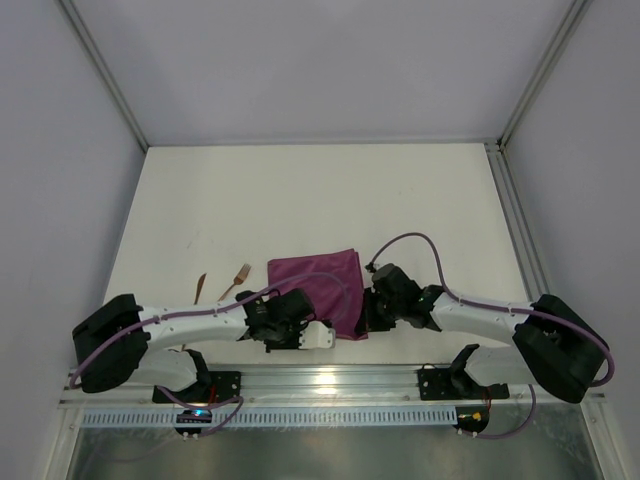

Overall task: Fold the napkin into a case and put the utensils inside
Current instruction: Smooth out the square-folded napkin at the center of the board.

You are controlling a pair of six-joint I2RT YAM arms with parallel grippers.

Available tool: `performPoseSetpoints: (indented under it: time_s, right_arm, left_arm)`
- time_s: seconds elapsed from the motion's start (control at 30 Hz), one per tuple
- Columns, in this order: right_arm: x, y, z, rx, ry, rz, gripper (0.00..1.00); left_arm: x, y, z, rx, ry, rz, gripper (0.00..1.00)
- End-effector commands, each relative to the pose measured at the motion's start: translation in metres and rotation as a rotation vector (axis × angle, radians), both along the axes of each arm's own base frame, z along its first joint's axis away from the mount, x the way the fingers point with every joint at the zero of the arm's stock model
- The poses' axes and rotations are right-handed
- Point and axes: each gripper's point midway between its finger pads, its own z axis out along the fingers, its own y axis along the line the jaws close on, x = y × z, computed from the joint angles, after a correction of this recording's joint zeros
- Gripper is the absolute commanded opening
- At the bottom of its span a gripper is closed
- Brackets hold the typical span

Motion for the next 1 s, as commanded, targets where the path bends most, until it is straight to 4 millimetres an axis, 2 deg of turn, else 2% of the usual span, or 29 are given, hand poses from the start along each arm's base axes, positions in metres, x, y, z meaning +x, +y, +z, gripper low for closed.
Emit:
performPoseSetpoints:
  time_s: [0.0,0.5,0.73,0.8,0.97]
  right_arm:
    - [-0.018,-0.040,-0.034,-0.173,0.073,-0.031,0.03]
    - [-0.013,-0.040,-0.025,-0.170,0.039,-0.024,0.03]
    - [-0.008,-0.037,-0.023,-0.169,0.025,-0.015,0.03]
    - [-0.008,-0.036,-0.022,-0.167,0.022,-0.013,0.03]
    - [-0.008,-0.036,-0.022,-0.161,0.020,-0.012,0.03]
  left_arm:
    - [-0.014,0.041,-0.016,0.176,0.052,0.018,0.00]
    - [-0.017,0.048,-0.008,0.236,0.074,0.027,0.01]
    - [-0.017,0.055,-0.004,0.265,0.074,0.029,0.01]
    - [-0.013,0.060,-0.002,0.279,0.041,0.036,0.01]
    - [-0.020,0.048,0.008,0.209,0.080,0.049,0.01]
